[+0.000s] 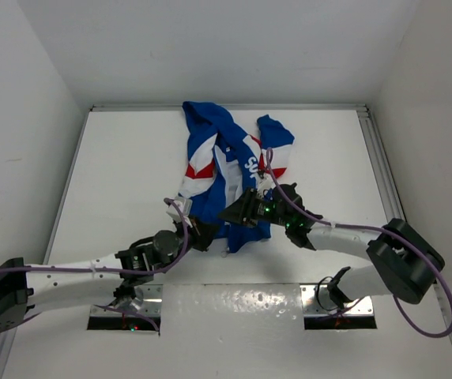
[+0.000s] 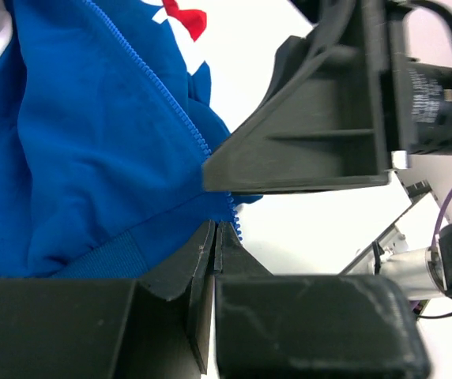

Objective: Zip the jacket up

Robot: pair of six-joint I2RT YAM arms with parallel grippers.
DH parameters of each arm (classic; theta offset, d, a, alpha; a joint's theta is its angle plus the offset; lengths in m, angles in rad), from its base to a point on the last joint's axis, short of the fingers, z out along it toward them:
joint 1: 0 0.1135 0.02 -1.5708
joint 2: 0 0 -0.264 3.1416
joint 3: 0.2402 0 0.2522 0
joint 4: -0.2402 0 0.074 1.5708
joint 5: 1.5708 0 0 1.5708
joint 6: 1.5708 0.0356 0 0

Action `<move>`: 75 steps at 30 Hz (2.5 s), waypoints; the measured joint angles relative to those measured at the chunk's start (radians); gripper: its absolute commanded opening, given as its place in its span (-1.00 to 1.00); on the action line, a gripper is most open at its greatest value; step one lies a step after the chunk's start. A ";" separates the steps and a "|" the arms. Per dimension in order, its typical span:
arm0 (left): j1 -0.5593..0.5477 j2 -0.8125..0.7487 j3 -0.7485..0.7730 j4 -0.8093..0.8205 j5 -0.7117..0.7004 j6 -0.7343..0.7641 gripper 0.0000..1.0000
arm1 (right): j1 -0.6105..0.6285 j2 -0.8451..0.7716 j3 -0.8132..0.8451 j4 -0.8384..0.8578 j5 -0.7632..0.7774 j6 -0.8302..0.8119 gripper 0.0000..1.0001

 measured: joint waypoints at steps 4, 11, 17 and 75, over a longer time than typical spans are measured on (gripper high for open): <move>0.000 -0.010 -0.004 0.011 0.016 0.010 -1.00 | 0.000 0.026 0.000 0.009 -0.005 0.013 -0.57; 0.000 -0.013 -0.011 0.024 0.040 0.019 -1.00 | 0.000 0.057 0.000 0.061 -0.024 0.018 -1.00; 0.000 -0.035 -0.012 0.015 0.081 0.024 -0.16 | 0.000 0.123 0.031 0.158 -0.089 -0.048 -1.00; 0.184 -0.102 -0.039 0.018 0.316 0.026 -0.49 | -0.021 0.094 0.079 0.224 -0.238 -0.117 -1.00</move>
